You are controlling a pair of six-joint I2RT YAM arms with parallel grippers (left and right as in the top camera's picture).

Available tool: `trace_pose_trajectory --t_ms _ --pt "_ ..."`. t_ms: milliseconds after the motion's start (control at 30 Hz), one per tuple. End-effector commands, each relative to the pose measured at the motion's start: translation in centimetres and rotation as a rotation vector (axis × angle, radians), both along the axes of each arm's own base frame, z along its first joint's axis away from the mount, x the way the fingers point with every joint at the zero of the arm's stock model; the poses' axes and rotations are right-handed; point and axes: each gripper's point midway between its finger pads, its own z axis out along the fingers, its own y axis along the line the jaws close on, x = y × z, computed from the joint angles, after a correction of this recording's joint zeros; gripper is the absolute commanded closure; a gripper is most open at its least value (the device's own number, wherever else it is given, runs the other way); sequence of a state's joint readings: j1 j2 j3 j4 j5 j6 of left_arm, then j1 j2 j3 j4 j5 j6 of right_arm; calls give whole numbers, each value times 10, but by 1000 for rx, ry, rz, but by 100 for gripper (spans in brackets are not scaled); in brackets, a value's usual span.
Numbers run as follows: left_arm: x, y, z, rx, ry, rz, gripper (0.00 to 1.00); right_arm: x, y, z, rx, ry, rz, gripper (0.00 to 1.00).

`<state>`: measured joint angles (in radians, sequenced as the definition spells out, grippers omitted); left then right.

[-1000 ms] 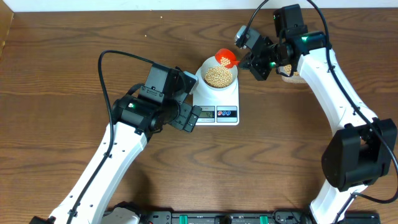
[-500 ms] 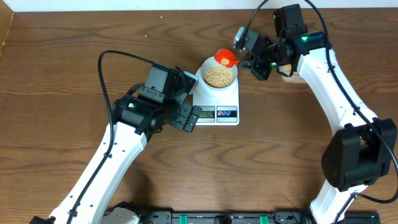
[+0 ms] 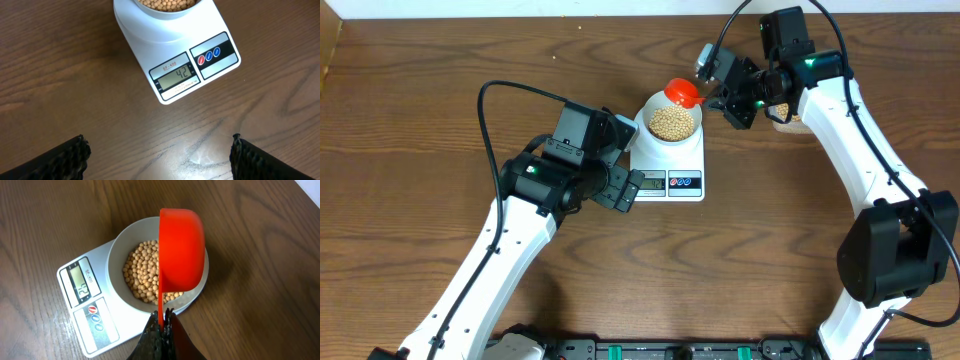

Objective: Scoop item into bowl and weigh 50g on scale
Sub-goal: 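Hold the scoop above the bowl with the right gripper, lifting slightly, then move the red scoop with the right gripper over to the bean tub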

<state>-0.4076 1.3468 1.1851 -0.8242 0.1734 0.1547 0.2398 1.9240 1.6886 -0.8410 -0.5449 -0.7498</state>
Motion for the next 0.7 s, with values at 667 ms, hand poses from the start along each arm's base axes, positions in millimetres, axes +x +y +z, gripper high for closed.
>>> trace_pose_trajectory --t_ms 667 --pt "0 3 -3 13 6 6 8 6 5 16 -29 -162 135 99"
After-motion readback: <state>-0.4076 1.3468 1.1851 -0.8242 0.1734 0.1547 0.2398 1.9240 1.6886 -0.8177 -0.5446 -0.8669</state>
